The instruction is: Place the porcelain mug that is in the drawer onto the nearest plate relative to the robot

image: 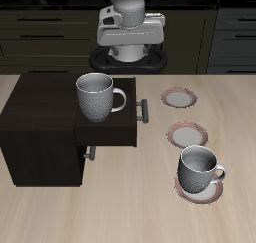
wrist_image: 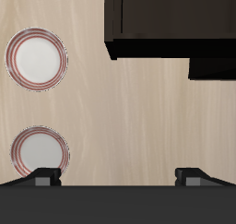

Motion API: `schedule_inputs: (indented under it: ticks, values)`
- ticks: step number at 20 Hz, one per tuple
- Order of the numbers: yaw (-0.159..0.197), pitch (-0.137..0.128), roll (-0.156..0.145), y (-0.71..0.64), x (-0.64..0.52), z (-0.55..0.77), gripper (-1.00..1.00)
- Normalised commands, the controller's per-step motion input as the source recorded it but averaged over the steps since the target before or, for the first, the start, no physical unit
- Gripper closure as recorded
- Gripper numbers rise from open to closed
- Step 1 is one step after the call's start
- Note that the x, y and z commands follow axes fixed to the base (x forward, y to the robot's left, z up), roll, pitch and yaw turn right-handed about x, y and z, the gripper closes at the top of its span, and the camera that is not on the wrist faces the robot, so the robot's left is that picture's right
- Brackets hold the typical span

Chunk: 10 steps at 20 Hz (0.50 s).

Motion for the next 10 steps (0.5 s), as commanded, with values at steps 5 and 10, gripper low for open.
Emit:
schedule_inputs:
  ticks: [5, 10]
  values:
    - [0.068, 0.0, 0.027, -0.09, 0.37, 0.28, -1.0]
    - [0.006, 0.013, -0.025, -0.14, 0.4, 0.23, -1.0]
